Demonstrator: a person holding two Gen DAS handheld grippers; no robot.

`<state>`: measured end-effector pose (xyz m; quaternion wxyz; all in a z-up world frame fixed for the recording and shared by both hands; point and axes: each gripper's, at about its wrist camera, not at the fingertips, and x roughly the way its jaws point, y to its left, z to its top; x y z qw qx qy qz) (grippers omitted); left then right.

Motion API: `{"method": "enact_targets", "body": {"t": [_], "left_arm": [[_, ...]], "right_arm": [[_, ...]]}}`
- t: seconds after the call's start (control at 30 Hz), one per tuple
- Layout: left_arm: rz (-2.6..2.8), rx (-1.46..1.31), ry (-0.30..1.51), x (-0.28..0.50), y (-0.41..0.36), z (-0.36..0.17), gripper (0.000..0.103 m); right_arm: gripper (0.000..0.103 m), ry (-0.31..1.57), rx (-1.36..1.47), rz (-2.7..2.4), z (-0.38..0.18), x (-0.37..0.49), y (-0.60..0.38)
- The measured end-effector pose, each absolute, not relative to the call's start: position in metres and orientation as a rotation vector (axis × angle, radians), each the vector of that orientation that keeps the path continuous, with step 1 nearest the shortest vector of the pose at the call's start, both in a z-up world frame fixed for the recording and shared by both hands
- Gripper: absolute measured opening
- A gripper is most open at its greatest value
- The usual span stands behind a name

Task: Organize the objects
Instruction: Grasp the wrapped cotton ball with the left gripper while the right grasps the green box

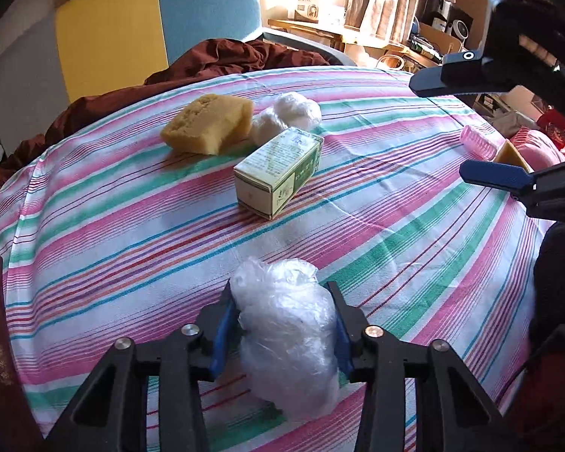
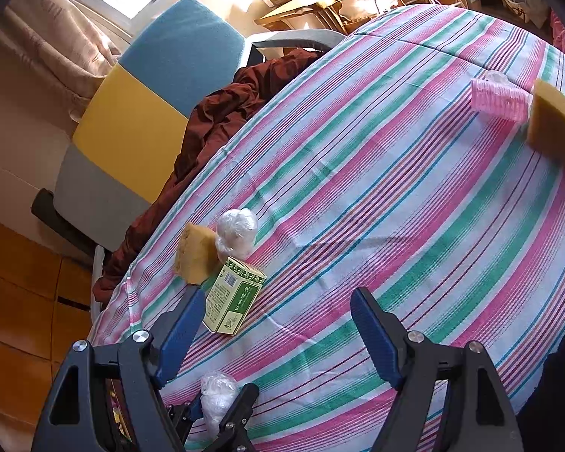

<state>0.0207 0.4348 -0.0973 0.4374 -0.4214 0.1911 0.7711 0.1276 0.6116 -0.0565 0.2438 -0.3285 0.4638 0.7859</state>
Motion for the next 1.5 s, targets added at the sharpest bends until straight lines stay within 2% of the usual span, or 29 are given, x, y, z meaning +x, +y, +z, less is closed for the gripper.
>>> {"method": "enact_targets", "body": {"t": [0.1,0.27,0.6,0.7,0.9,1.1,1.37,1.43,1.5], "left_arm": [[1.944,-1.047,0.446,0.015,0.422,-0.097,0.036],[1.975,-1.014,0.410,0.014,0.396,-0.100,0.038],[1.994,-0.961,0.417,0.019,0.393,-0.105,0.039],[1.987,-0.963,0.395,0.017,0.390,-0.105,0.039],[1.976,-0.971,0.365,0.014,0.389,-0.105,0.039],[1.966,-0.978,0.342,0.011,0.388,-0.106,0.039],[1.963,-0.978,0.333,0.010,0.389,-0.107,0.039],[1.963,-0.978,0.334,0.010,0.389,-0.107,0.039],[1.964,-0.976,0.336,0.010,0.389,-0.107,0.039]], "right_arm": [[0.081,1.270,-0.932,2.149,-0.060,0.124,0.610],[0.081,1.264,-1.017,2.153,-0.067,0.113,0.605],[0.082,1.122,-1.200,2.229,-0.072,0.082,0.576],[0.084,0.955,-1.208,2.280,-0.060,0.069,0.566],[0.087,0.436,-1.398,2.350,-0.059,0.019,0.547],[0.089,0.284,-1.542,2.365,-0.078,-0.002,0.551],[0.089,0.280,-1.622,2.368,-0.098,-0.020,0.561],[0.077,0.293,-1.638,2.364,-0.102,-0.021,0.561],[0.077,0.295,-1.644,2.358,-0.102,-0.017,0.557]]}}
